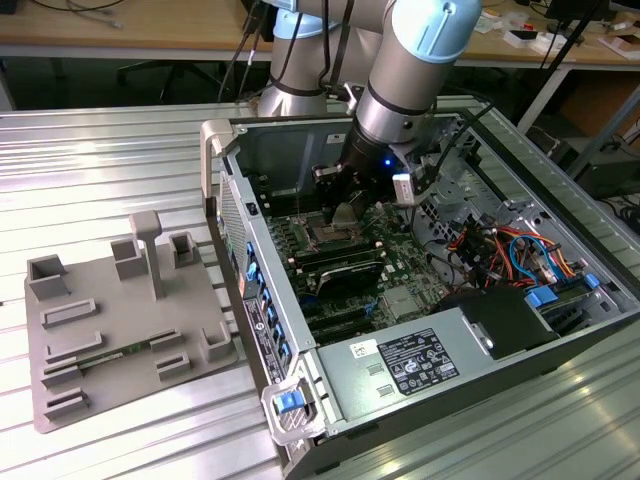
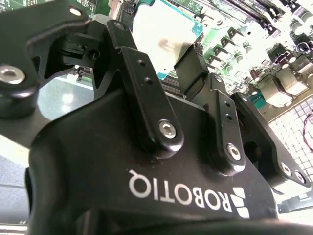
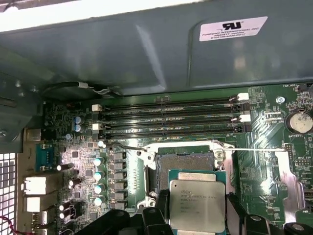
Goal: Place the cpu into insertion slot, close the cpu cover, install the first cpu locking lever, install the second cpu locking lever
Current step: 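Place the cpu into insertion slot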
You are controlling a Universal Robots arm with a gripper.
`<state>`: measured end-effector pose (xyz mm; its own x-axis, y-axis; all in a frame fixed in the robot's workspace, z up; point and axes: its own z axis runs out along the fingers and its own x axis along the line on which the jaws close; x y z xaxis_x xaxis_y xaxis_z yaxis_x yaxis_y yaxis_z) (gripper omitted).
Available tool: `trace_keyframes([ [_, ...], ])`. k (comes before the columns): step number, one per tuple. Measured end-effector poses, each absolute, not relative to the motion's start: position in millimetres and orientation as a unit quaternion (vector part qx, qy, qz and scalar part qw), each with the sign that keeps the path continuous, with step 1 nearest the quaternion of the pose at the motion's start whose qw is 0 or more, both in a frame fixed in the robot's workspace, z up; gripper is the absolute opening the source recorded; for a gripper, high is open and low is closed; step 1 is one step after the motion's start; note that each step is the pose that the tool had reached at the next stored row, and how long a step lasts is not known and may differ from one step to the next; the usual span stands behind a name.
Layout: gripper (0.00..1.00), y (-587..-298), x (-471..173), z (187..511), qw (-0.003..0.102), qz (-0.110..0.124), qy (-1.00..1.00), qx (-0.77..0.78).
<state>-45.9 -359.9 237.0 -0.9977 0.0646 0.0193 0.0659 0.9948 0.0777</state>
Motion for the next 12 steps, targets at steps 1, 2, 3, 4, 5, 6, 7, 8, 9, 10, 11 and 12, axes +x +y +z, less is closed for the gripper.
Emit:
trace_keyframes([
  [1, 0.55, -359.9, -45.9, 236.9, 0.008, -0.039, -0.999, -0.035],
  [2, 0.55, -359.9, -45.9, 236.9, 0.008, -0.039, -0.999, -0.035],
  [3, 0.55, -359.9, -45.9, 236.9, 0.008, -0.039, -0.999, -0.036],
  [4, 0.55, -359.9, -45.9, 236.9, 0.008, -0.039, -0.999, -0.036],
  [5, 0.55, -359.9, -45.9, 236.8, 0.008, -0.039, -0.999, -0.037],
  [6, 0.55, -359.9, -45.9, 236.8, 0.008, -0.039, -0.999, -0.037],
  [7, 0.55, -359.9, -45.9, 236.8, 0.008, -0.039, -0.998, -0.038],
  [8, 0.55, -359.8, -45.9, 236.7, 0.008, -0.039, -0.998, -0.038],
  [9, 0.55, -359.9, -45.9, 236.7, 0.008, -0.039, -0.998, -0.039],
  [10, 0.55, -359.9, -45.9, 236.7, 0.008, -0.039, -0.998, -0.039],
  [11, 0.55, -359.9, -45.9, 236.7, 0.008, -0.039, -0.998, -0.04],
  [12, 0.55, -359.9, -45.9, 236.6, 0.008, -0.039, -0.998, -0.04],
])
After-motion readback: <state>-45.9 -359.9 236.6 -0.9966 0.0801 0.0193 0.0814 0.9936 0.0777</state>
